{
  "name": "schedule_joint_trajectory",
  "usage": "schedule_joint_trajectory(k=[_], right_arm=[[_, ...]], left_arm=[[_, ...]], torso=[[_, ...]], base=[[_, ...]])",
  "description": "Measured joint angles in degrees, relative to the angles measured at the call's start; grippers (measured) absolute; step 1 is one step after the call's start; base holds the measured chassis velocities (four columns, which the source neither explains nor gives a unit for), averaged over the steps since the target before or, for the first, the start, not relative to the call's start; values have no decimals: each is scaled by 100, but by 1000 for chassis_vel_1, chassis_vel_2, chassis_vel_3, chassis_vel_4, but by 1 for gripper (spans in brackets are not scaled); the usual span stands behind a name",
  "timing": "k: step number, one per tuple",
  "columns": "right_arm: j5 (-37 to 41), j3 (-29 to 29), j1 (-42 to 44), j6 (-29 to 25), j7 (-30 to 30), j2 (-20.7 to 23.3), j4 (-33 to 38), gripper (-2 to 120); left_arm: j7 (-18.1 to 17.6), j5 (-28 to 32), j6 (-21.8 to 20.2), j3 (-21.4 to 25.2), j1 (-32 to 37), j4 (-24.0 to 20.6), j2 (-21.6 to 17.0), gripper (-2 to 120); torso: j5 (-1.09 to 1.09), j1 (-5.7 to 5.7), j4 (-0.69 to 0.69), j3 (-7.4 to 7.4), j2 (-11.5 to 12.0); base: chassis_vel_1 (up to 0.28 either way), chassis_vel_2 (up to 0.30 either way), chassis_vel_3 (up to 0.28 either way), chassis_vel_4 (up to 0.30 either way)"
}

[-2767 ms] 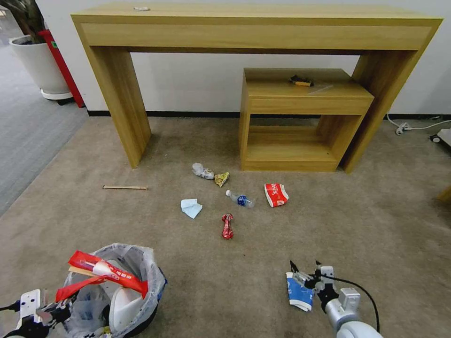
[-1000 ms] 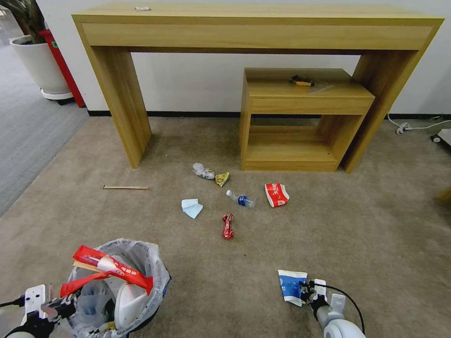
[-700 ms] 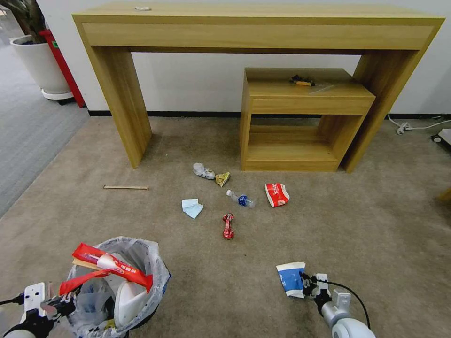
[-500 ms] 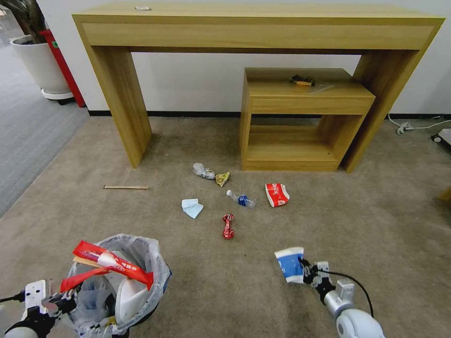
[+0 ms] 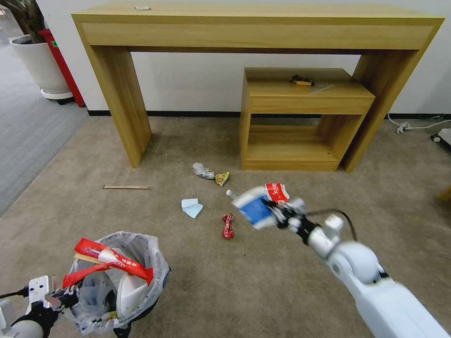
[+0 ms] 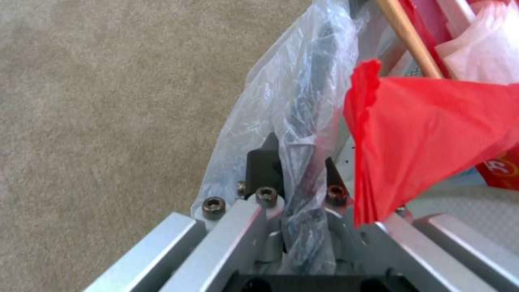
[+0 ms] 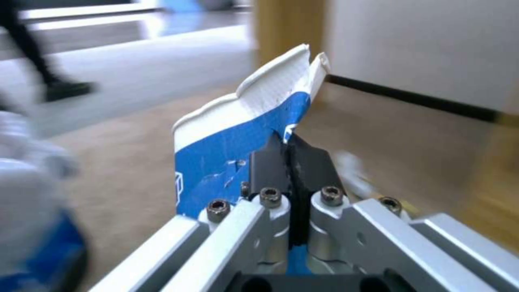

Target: Pick up the trash bin and place the garbage on the floor into it.

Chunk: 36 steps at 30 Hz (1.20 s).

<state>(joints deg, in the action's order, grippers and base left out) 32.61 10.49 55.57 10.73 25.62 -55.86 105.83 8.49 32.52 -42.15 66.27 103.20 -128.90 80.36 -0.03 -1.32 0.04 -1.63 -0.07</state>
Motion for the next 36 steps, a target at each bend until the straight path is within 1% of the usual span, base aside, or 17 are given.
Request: schedule_joint_trajectory(k=[1, 2, 3, 5, 6, 8, 9, 10, 11, 12, 13, 15, 17, 22, 24, 29, 36], right_arm=[[46, -321, -395, 94, 166, -15, -16, 0], [46, -321, -395, 94, 166, -15, -16, 0], [100, -657, -800, 177, 261, -46, -42, 0], [183, -1246, -1474, 250, 308, -171, -85, 0], [183, -1246, -1474, 250, 308, -171, -85, 0], [254, -1875, -2039, 365, 312, -442, -130, 0], [277, -2195, -2276, 406, 303, -679, -179, 0], [277, -2195, -2276, 406, 303, -679, -179, 0], [279, -2322, -2365, 423, 295, -792, -208, 0], [278, -2629, -2575, 459, 285, -1091, -289, 0], [268, -2811, -2669, 467, 278, -1256, -350, 0], [252, -2909, -2715, 469, 271, -1336, -389, 0], [44, -3296, -2837, 462, 269, -1609, -575, 0], [-212, -3554, -2842, 380, 270, -1750, -759, 0], [-476, -3711, -2806, 248, 300, -1816, -959, 0], [-709, -3766, -2706, 182, 288, -1876, -1094, 0], [-992, -3837, -2609, 137, 274, -1838, -1146, 0]], left_arm=[[-40, -1, -1, -26, -39, 11, -22, 0], [-40, -1, -1, -26, -39, 11, -22, 0], [-70, -1, 0, -44, -78, 28, -44, 0], [-105, 0, 0, -73, -145, 70, -86, 0], [-105, 0, 0, -73, -145, 70, -86, 0], [-161, -18, 1, -101, -209, 120, -120, 0], [-171, -26, 0, -132, -239, 125, -128, 0], [-171, -26, 0, -132, -239, 125, -128, 0], [-172, -29, 0, -148, -253, 125, -130, 0], [-192, -44, 1, -196, -299, 126, -135, 0], [-213, -52, 1, -237, -336, 128, -138, 0], [-234, -57, 1, -268, -360, 130, -140, 0], [-284, -75, 1, -392, -428, 130, -140, 0], [-314, -89, 1, -478, -456, 103, -141, 0], [-329, -95, 1, -520, -460, 78, -145, 0], [-347, -109, 1, -573, -450, 46, -144, 0], [-354, -99, 1, -586, -492, 27, -145, 0]], torso=[[5, 0, 1, 0, 0], [5, 0, 1, 0, 0], [3, 0, 3, 0, 0], [2, -1, 0, 0, 0], [2, -1, 0, 0, 0], [0, -1, 1, -1, 0], [1, -1, 1, -1, 0], [1, -1, 1, -1, 0], [2, 0, 1, 0, 0], [1, 0, 0, 0, 0], [1, -1, -1, 0, 0], [2, -1, -2, -1, 0], [1, 0, 1, 0, 0], [2, 0, 2, 0, 0], [2, 0, 2, 0, 0], [2, 0, 1, 0, 0], [3, 1, 1, 1, 0]], base=[[0, 0, 0, 0], [0, 0, 0, 0], [0, 0, 0, 0], [0, 0, 0, 0], [0, 0, 0, 0], [0, 0, 0, 0], [0, 0, 0, 0], [0, 0, 0, 0], [0, 0, 0, 0], [0, 0, 0, 0], [0, 0, 0, 0], [0, 0, 0, 0], [0, 0, 0, 0], [0, 0, 0, 0], [0, 0, 0, 0], [0, 0, 0, 0], [0, 0, 0, 0]])
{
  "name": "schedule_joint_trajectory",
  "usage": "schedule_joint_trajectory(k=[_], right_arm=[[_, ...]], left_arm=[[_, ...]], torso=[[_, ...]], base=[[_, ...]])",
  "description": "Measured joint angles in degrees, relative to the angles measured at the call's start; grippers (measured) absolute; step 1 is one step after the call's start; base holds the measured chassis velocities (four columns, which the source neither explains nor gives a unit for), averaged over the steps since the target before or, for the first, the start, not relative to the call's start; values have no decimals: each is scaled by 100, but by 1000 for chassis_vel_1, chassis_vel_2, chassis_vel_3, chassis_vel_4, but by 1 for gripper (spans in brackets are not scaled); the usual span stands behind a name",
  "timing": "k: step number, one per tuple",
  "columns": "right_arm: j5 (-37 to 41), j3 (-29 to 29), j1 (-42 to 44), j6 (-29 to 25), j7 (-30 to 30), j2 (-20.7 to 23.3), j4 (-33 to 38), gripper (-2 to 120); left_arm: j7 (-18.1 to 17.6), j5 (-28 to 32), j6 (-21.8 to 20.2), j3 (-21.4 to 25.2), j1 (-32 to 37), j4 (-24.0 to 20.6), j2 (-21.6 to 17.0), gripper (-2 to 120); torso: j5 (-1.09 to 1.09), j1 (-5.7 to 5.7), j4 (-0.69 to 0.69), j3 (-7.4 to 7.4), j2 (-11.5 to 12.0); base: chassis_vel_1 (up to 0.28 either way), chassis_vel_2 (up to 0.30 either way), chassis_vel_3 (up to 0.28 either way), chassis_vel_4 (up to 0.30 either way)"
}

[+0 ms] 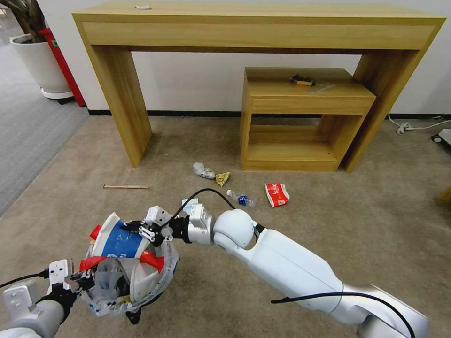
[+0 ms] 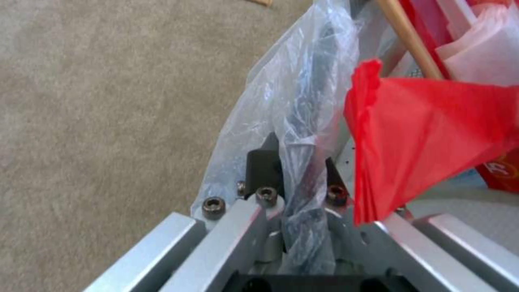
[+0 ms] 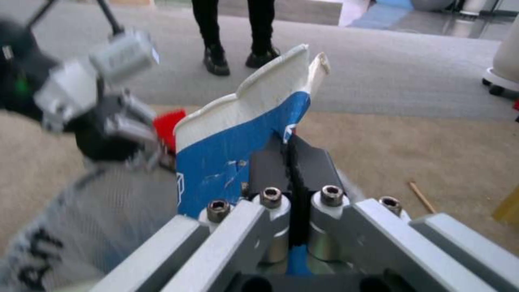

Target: Pick up the trash bin and place the garbage on the floor into it.

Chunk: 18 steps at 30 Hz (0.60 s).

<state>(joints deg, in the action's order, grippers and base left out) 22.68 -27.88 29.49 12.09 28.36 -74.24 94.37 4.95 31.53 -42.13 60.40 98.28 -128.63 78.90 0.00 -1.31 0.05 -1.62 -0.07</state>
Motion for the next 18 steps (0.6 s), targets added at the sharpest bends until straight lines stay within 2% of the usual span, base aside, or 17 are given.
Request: schedule_joint_trajectory(k=[6, 9, 10, 13, 14, 16, 18], right_arm=[[-305, -161, 78, -115, -13, 20, -189, 2], [-477, -213, 132, -167, -114, 8, -278, 14], [-477, -213, 132, -167, -114, 8, -278, 14], [-380, -211, 145, -137, -224, 96, -55, 28], [-380, -211, 145, -137, -224, 96, -55, 28], [-248, -183, 148, -87, -326, 189, 143, 39], [-210, -165, 151, -67, -364, 210, 207, 41]], left_arm=[[-21, 15, 0, -16, -2, -14, -18, 0], [-16, 24, 0, -8, 36, -30, -25, 0], [-16, 24, 0, -8, 36, -30, -25, 0], [-11, 65, 0, 59, 46, -8, -53, 0], [-11, 65, 0, 59, 46, -8, -53, 0], [-19, 82, 0, 76, 35, 35, -62, 0], [-19, 84, 0, 76, 31, 48, -63, 0]], torso=[[0, 0, -1, 0, 0], [0, 0, 0, 0, 0], [0, 0, 0, 0, 0], [1, 0, 0, 0, 0], [1, 0, 0, 0, 0], [0, 0, 0, 0, 0], [1, 0, 0, 0, 0]], base=[[0, 0, 0, 0], [0, 0, 0, 0], [0, 0, 0, 0], [0, 0, 0, 0], [0, 0, 0, 0], [0, 0, 0, 0], [0, 0, 0, 0]])
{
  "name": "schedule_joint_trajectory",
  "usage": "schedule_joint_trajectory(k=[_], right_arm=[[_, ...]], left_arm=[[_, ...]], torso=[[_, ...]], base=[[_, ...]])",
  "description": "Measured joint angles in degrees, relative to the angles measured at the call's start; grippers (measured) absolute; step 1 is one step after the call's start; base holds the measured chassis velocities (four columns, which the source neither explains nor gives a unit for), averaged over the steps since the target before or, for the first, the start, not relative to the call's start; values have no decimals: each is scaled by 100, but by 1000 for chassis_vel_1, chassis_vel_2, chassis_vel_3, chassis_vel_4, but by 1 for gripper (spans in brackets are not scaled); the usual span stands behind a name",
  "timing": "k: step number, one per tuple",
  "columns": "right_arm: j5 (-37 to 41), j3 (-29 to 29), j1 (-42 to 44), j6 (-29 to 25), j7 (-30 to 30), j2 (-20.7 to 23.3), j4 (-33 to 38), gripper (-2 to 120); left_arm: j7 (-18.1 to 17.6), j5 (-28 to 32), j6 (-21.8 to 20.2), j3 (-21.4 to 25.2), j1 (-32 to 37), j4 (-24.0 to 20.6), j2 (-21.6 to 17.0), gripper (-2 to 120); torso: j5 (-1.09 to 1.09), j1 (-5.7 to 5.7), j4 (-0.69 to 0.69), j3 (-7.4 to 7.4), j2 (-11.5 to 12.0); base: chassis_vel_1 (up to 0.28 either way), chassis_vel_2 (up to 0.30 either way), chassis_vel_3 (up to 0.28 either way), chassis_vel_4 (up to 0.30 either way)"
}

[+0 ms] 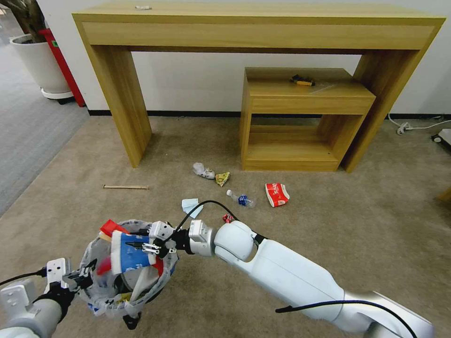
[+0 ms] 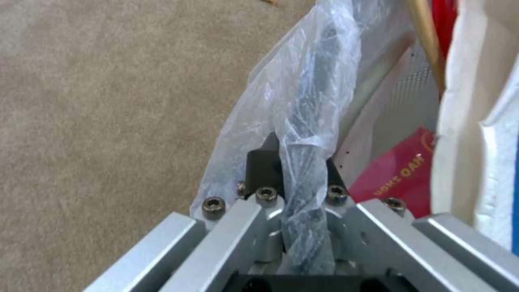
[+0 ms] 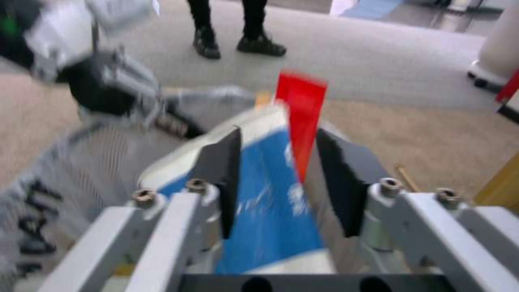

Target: Pick up the trash bin and place the garbage on the floor into it.

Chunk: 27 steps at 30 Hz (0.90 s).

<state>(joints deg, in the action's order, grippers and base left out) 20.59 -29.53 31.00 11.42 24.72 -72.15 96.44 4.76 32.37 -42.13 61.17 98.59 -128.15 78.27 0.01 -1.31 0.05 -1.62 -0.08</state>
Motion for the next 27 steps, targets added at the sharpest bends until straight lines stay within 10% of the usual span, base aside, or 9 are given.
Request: schedule_joint_trajectory(k=[15, 27], right_arm=[[385, 943, 433, 194, -636, 298, 373, 98], [643, 2552, 2137, -69, -1608, 884, 507, 100]], left_arm=[[-16, 146, 1, 145, -19, 164, 47, 0], [-6, 253, 0, 259, 77, 231, 115, 0]], torso=[[0, 0, -1, 0, 0], [2, 0, 2, 0, -1]], base=[[0, 0, 0, 0], [0, 0, 0, 0]])
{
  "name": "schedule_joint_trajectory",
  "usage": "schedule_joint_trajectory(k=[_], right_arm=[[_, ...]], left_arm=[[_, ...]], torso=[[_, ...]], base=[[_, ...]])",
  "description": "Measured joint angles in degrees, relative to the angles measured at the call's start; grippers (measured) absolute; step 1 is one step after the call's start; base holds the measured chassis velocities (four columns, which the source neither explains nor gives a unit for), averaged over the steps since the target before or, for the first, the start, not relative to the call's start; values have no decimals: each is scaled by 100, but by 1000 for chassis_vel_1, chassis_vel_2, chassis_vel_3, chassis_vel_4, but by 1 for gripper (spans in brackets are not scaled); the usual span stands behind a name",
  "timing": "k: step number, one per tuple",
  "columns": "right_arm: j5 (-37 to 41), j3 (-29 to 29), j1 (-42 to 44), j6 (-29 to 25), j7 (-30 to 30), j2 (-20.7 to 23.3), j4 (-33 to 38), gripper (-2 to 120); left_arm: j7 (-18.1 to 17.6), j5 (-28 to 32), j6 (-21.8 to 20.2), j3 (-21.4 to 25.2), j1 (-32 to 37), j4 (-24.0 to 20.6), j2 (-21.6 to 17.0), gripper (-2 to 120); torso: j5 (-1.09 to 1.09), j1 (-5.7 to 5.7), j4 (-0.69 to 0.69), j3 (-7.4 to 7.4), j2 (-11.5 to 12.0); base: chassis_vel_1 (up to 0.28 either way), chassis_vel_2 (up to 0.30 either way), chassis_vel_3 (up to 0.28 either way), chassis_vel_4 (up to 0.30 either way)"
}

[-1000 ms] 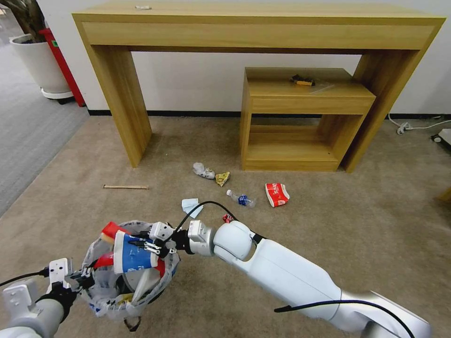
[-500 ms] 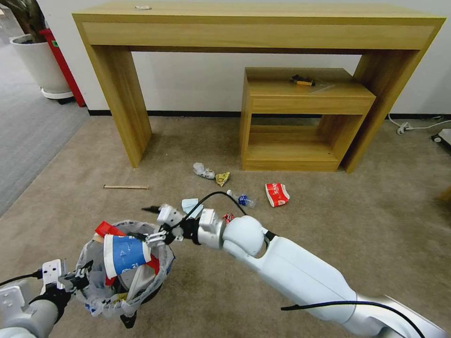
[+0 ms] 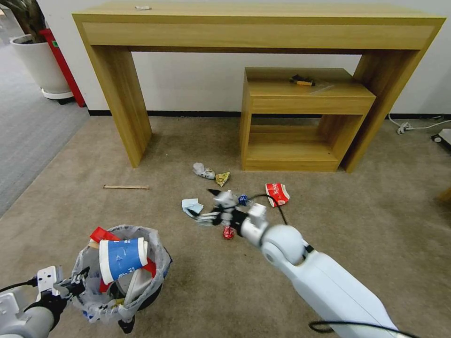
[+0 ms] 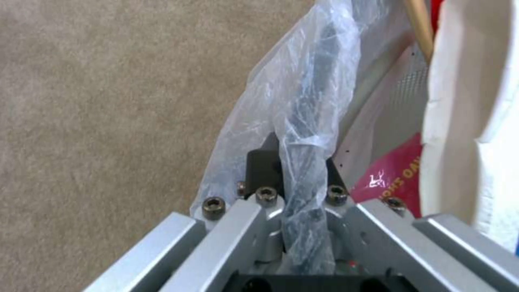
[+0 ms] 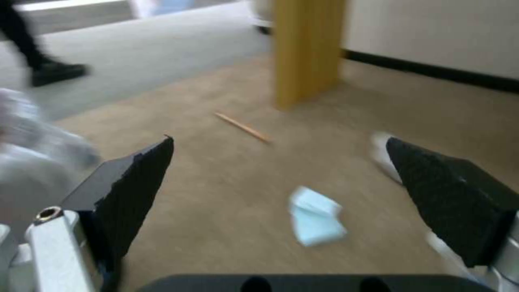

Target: Pick up the trash bin and place the garbage on the floor into it.

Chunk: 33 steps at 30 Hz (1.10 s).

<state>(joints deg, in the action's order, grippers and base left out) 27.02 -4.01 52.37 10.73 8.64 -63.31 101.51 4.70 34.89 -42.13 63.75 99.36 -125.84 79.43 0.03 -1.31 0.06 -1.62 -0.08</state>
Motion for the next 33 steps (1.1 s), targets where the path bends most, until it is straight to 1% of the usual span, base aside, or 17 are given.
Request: schedule_joint_trajectory(k=[1, 2, 5, 6, 8, 9, 11, 12, 13, 15, 19, 29, 33], right_arm=[[-97, 358, 306, -90, -28, -28, -4, 100], [-97, 358, 306, -90, -28, -28, -4, 100], [-326, 1097, 921, -265, 1, -159, -32, 100], [-326, 1097, 921, -265, 1, -159, -32, 100], [-462, 1501, 1278, -363, 40, -224, -25, 100], [-462, 1501, 1278, -363, 40, -224, -25, 100], [-570, 1939, 1703, -458, 98, -240, 77, 100], [-570, 1939, 1703, -458, 98, -240, 77, 100], [-617, 2225, 2009, -526, 145, -260, 182, 100], [-651, 2512, 2274, -591, 188, -323, 267, 100], [-651, 2725, 2423, -655, 239, -385, 289, 100], [-574, 2808, 2276, -698, 241, -434, 240, 100], [-553, 2837, 2225, -698, 234, -412, 182, 100]], left_arm=[[19, 0, 0, 19, 17, 4, 1, 0], [19, 0, 0, 19, 17, 4, 1, 0], [56, 2, 0, 45, 46, 8, 4, 0], [56, 2, 0, 45, 46, 8, 4, 0], [70, 4, 0, 58, 55, 20, 3, 0], [70, 4, 0, 58, 55, 20, 3, 0], [104, 5, 0, 97, 63, 81, 2, 0], [104, 5, 0, 97, 63, 81, 2, 0], [131, 5, 0, 146, 69, 166, -2, 0], [173, 3, -1, 220, 96, 272, -25, 0], [224, -1, -1, 257, 162, 306, -58, 0], [237, -27, -1, 250, 179, 230, -49, 0], [227, -37, -1, 227, 165, 195, -47, 0]], torso=[[-1, 0, -2, 0, 0], [-1, 0, -2, 0, 0], [-1, 0, -3, 0, 0], [-1, 0, -3, 0, 0], [0, 0, -2, 0, 0], [0, 0, -2, 0, 0], [-1, 0, 0, 0, 0], [-1, 0, 0, 0, 0], [-2, 0, 0, 0, 0], [-2, 0, 0, 0, 0], [-2, 0, -2, 0, 0], [-1, 0, -3, 0, 0], [-2, 0, -2, 0, 0]], base=[[0, 0, 0, 0], [0, 0, 0, 0], [0, 0, 0, 0], [0, 0, 0, 0], [0, 0, 0, 0], [0, 0, 0, 0], [0, 0, 0, 0], [0, 0, 0, 0], [0, 0, 0, 0], [0, 0, 0, 0], [0, 0, 0, 0], [0, 0, 0, 0], [-78, 56, 58, -60]])
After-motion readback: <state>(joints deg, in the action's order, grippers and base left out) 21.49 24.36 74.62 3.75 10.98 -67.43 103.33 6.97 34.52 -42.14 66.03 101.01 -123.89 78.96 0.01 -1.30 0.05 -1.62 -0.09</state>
